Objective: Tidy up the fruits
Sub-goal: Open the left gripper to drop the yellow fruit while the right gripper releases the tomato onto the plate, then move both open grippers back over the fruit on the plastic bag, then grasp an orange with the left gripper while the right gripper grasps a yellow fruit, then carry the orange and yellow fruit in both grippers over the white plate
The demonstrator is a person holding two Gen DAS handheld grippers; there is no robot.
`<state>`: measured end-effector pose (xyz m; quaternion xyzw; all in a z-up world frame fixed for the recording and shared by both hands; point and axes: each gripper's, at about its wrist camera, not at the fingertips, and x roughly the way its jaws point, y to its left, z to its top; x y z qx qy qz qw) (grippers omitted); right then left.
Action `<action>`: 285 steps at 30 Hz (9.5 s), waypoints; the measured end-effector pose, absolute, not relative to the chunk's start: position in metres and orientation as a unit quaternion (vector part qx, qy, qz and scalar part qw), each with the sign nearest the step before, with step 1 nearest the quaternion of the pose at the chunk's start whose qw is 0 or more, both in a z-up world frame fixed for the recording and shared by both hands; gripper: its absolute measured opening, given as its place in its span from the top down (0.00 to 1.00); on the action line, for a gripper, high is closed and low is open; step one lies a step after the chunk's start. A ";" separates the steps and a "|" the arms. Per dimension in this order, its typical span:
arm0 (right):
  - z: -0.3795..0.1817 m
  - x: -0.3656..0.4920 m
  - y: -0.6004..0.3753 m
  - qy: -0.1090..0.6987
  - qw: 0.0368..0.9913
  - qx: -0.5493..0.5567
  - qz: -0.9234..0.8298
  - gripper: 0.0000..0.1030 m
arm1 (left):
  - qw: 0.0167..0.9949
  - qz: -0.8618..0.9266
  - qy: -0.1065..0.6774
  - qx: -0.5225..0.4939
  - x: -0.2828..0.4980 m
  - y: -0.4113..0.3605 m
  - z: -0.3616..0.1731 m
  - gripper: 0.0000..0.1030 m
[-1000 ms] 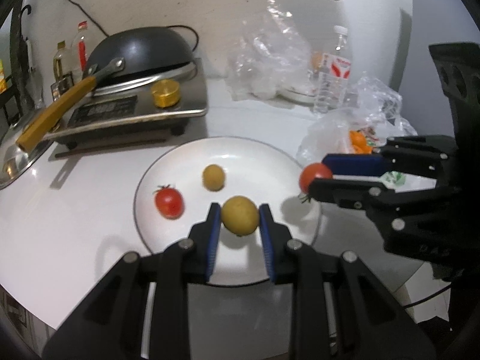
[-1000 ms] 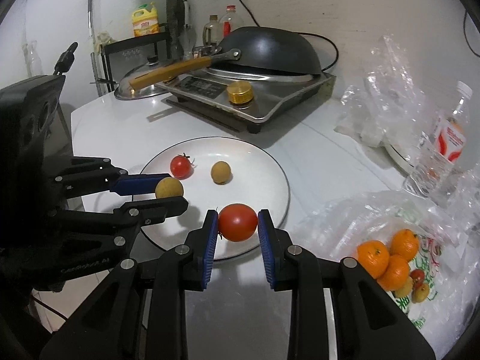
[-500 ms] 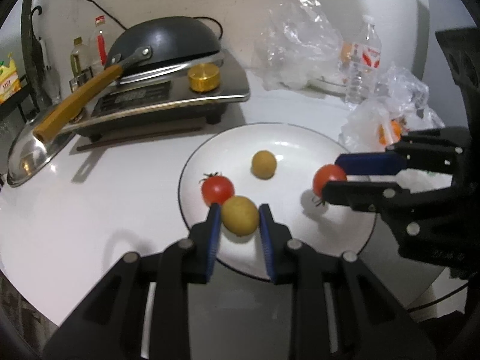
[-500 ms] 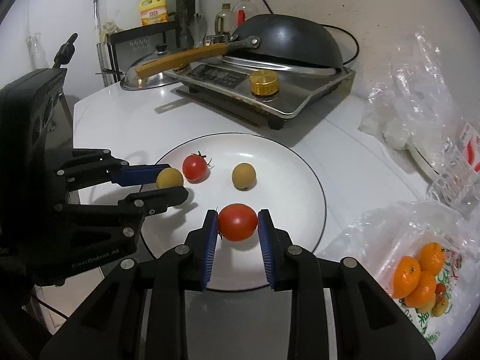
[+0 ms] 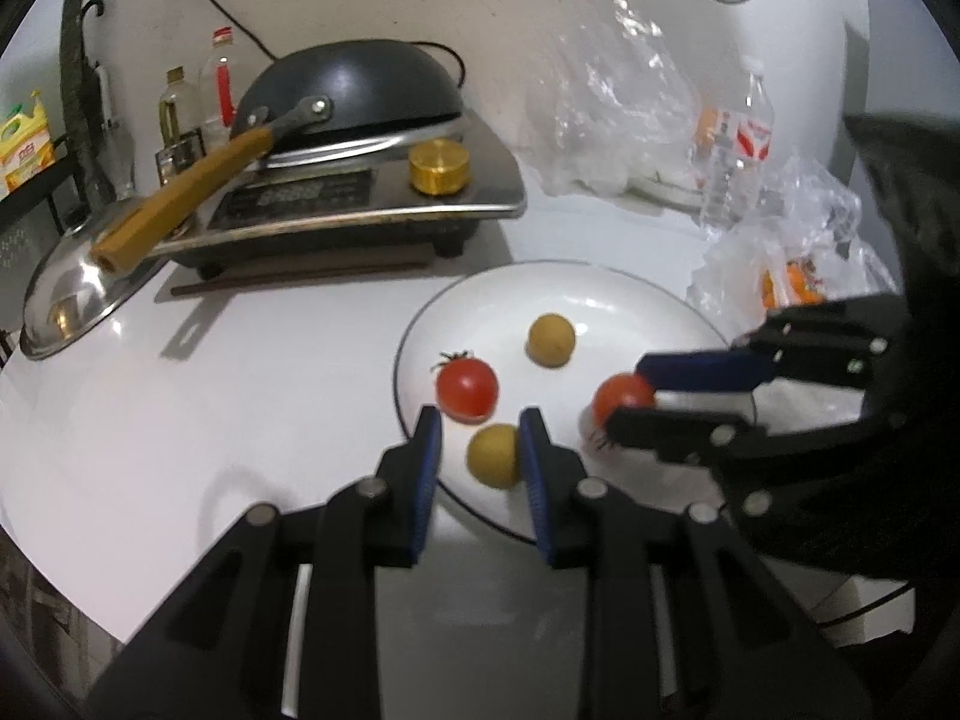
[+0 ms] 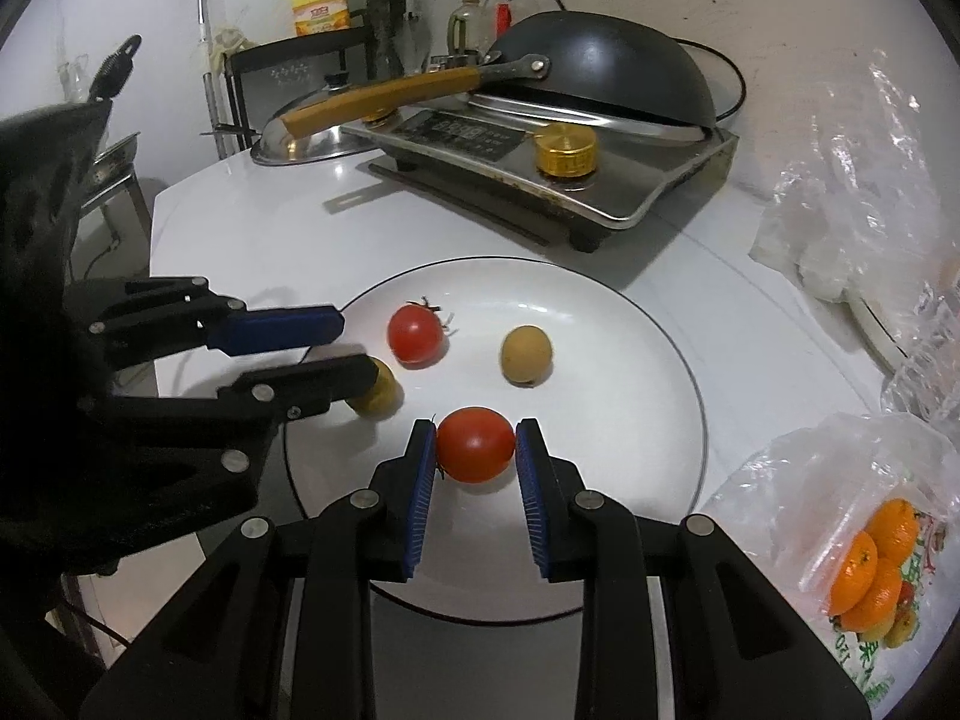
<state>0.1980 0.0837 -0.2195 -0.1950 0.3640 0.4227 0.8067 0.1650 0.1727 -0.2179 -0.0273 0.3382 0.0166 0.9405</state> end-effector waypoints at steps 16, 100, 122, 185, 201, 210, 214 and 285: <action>-0.228 0.184 0.106 0.376 0.790 -0.202 0.440 0.72 | 0.947 0.023 0.315 -0.053 0.142 0.189 -0.214 0.70; -0.178 0.216 -0.161 0.336 0.887 -0.083 0.304 0.57 | 0.949 -0.078 0.301 0.052 0.187 -0.032 -0.171 0.50; -0.202 0.261 -0.197 0.368 0.886 -0.079 0.271 0.57 | 0.934 -0.113 0.331 0.073 0.245 -0.063 -0.196 0.50; -0.205 0.262 -0.196 0.375 0.881 -0.109 0.265 0.73 | 0.920 -0.125 0.362 0.082 0.260 -0.065 -0.214 0.56; -0.181 0.226 -0.182 0.349 0.890 -0.122 0.268 0.73 | 0.925 -0.152 0.344 0.053 0.225 -0.055 -0.193 0.56; -0.173 0.209 -0.173 0.340 0.892 -0.125 0.272 0.73 | 0.929 -0.152 0.334 0.053 0.206 -0.048 -0.187 0.56; -0.170 0.202 -0.168 0.336 0.892 -0.127 0.274 0.73 | 0.930 -0.149 0.331 0.051 0.199 -0.043 -0.185 0.56; -0.165 0.174 -0.024 0.319 0.857 -0.211 0.346 0.73 | 0.945 -0.030 0.325 0.015 0.163 0.095 -0.219 0.56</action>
